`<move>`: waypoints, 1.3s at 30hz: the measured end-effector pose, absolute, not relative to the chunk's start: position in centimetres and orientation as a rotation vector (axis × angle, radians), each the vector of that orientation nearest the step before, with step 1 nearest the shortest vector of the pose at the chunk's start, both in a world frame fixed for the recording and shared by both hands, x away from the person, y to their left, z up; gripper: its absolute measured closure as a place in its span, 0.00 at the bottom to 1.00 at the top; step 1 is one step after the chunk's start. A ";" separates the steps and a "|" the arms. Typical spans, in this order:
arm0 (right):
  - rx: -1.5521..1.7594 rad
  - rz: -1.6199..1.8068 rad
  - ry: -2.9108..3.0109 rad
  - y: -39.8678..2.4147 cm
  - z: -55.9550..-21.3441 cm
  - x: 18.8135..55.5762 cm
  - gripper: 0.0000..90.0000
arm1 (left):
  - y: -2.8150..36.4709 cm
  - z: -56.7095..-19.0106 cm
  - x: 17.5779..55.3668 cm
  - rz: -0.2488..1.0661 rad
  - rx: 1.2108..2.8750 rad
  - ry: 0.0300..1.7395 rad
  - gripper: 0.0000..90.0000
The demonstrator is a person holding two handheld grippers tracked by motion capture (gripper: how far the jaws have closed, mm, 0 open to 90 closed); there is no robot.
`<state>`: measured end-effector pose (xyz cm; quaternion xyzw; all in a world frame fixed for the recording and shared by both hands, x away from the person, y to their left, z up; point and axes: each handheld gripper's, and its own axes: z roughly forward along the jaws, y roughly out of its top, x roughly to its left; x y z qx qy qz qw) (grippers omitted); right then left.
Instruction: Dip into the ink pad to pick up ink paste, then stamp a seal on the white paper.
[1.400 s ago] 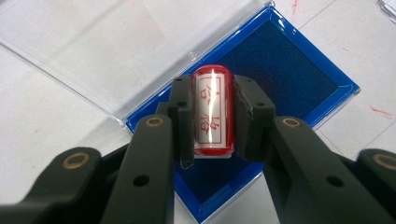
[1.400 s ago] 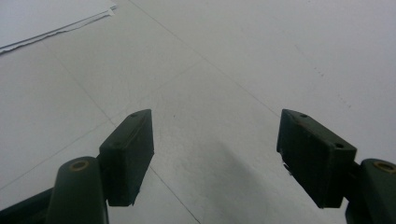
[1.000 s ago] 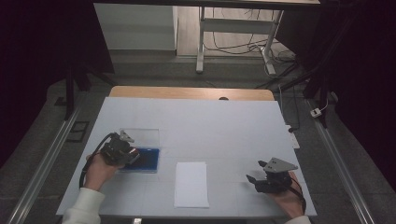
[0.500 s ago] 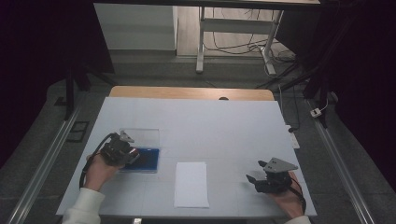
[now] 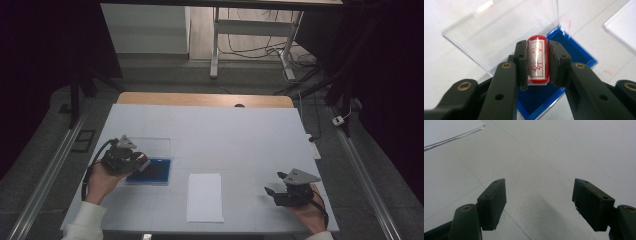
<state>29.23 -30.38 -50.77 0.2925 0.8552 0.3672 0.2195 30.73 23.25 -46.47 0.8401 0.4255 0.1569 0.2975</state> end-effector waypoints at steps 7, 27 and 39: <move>0.806 1.014 2.368 -30.3 -50.8 29.1 0.30 | 23.3 -46.1 30.5 0.390 2.204 1.113 0.78; 0.810 1.020 2.372 -30.3 -50.9 29.2 0.30 | 22.6 -44.7 29.7 0.303 2.104 1.017 0.78; 0.810 1.019 2.372 -30.3 -50.9 29.2 0.30 | 20.4 -43.6 28.8 0.282 2.104 0.909 0.78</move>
